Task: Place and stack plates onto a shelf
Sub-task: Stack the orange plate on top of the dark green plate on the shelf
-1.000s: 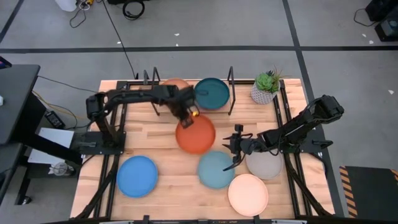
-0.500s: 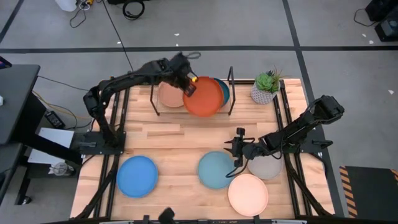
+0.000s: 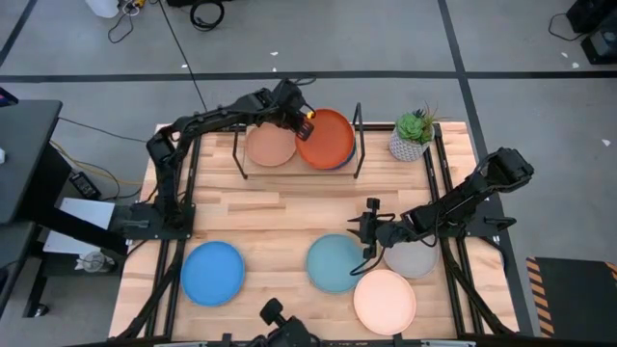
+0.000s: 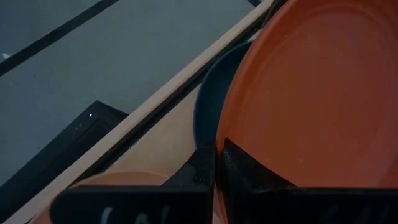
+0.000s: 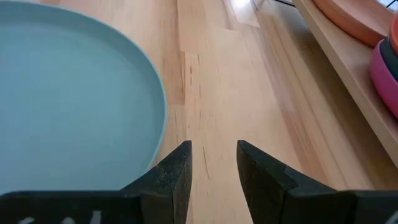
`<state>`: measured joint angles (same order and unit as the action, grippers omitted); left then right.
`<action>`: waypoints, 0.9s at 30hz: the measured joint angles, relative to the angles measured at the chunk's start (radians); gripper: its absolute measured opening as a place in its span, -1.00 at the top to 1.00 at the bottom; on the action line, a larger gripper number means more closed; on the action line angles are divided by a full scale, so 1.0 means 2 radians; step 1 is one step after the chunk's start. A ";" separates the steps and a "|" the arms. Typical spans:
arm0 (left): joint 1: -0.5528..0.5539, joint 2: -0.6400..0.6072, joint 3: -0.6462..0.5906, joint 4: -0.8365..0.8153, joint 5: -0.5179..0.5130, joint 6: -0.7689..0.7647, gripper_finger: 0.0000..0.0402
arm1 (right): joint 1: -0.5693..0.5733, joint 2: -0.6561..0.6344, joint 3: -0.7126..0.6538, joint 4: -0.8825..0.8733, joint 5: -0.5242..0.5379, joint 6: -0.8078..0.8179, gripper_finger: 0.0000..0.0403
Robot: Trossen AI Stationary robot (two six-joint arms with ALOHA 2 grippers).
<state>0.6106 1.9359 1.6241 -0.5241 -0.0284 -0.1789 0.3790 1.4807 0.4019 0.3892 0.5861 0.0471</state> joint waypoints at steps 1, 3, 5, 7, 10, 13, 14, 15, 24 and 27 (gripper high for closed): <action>0.000 0.002 0.000 0.003 0.000 0.001 0.93 | 0.000 0.000 0.000 0.000 0.000 0.000 0.34; 0.000 0.006 0.000 0.005 0.000 0.000 0.92 | 0.000 0.000 0.000 0.000 0.000 0.001 0.34; 0.000 0.011 0.000 0.011 0.000 0.000 0.92 | 0.000 0.000 0.000 -0.001 0.000 0.001 0.34; 0.000 0.017 0.000 0.014 0.000 -0.001 0.92 | 0.000 0.000 0.000 -0.001 0.000 0.001 0.34; -0.001 0.026 0.000 0.024 0.000 0.005 0.91 | 0.000 0.000 0.000 -0.001 -0.001 0.001 0.34; -0.002 0.029 0.000 0.030 0.000 0.017 0.91 | 0.000 0.000 0.000 -0.001 -0.001 0.001 0.34; -0.002 0.029 0.000 0.031 0.000 0.020 0.91 | 0.000 0.000 0.000 -0.001 -0.001 0.001 0.34; -0.003 0.029 0.000 0.031 0.000 0.021 0.91 | 0.000 0.000 0.000 -0.001 -0.001 0.001 0.34; -0.006 0.029 0.000 0.031 0.000 0.044 0.64 | 0.000 0.000 -0.010 0.009 -0.001 0.001 0.34; -0.007 0.026 0.000 0.030 0.000 0.062 0.46 | 0.000 0.000 -0.010 0.010 -0.001 0.000 0.34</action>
<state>0.5972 1.9873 1.6238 -0.4635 -0.0280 -0.0557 0.3790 1.4803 0.3817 0.4099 0.5850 0.0477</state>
